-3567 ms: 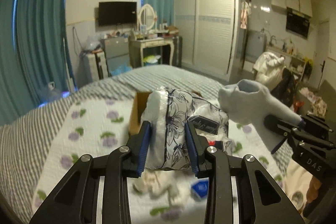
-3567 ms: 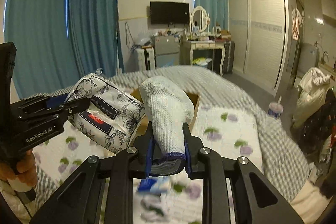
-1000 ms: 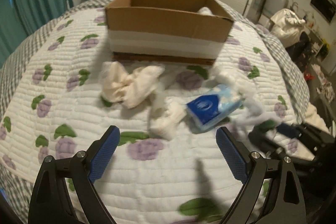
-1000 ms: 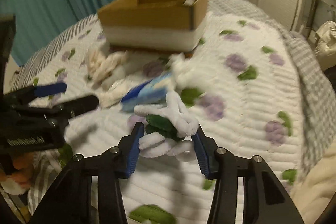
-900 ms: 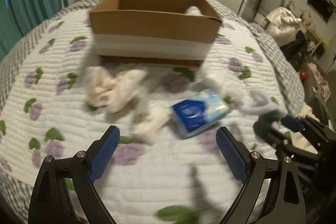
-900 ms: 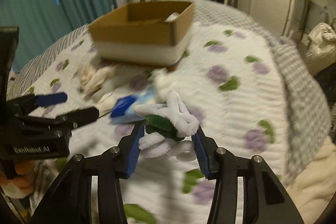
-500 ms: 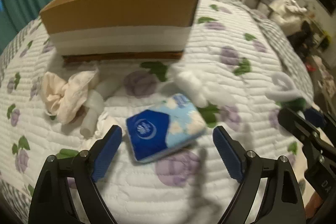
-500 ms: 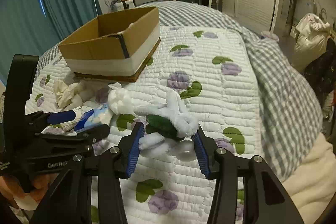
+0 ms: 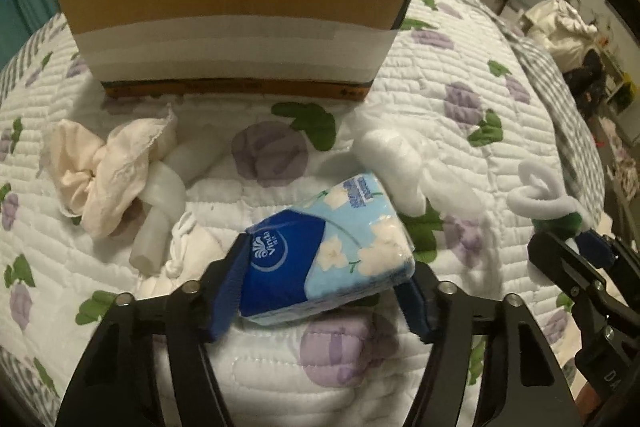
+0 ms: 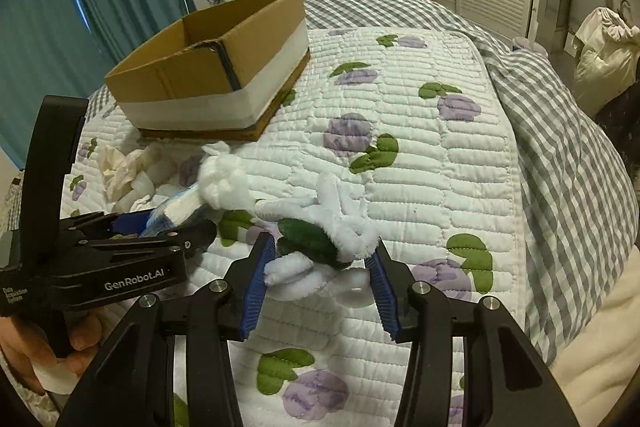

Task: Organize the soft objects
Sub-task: 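Grasp the blue tissue pack with the left gripper while the right grasps white socks, drop both in box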

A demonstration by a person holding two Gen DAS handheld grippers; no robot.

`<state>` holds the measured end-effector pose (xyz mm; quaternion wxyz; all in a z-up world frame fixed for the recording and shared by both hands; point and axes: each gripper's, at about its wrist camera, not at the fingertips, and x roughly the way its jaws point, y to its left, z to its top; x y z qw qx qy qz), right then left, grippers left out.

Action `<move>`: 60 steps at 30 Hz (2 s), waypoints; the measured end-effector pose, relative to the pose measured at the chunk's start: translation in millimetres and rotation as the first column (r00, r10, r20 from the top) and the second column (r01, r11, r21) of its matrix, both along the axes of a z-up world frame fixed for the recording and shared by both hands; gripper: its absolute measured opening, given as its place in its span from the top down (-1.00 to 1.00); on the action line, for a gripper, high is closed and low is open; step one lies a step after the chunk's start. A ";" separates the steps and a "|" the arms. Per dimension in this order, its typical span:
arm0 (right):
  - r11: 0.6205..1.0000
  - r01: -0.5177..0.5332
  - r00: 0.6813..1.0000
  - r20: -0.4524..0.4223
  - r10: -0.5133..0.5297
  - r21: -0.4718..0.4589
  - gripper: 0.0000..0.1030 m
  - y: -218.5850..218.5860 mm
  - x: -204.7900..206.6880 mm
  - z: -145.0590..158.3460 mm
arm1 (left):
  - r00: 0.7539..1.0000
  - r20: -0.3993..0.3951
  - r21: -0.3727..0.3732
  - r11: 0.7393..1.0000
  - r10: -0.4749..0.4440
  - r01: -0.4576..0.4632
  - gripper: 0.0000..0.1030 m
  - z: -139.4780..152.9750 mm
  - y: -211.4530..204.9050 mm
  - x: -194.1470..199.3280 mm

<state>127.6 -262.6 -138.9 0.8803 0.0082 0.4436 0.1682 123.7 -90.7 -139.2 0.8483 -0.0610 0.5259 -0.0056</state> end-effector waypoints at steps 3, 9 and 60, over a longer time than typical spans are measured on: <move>1.000 -0.005 1.000 0.018 0.005 -0.009 0.09 4.2 -7.6 9.6 | 1.000 0.015 -0.022 1.000 -0.013 0.013 0.20 7.1 4.5 -10.3; 1.000 -0.010 0.998 0.054 0.011 -0.026 0.09 13.2 -27.3 32.4 | 0.995 0.092 -0.036 0.999 -0.036 0.039 0.30 32.9 13.5 -37.0; 0.996 -0.066 0.988 0.142 0.057 0.055 -0.06 148.0 187.7 105.2 | 0.944 0.320 0.115 0.992 -0.085 0.051 0.14 96.9 102.2 136.5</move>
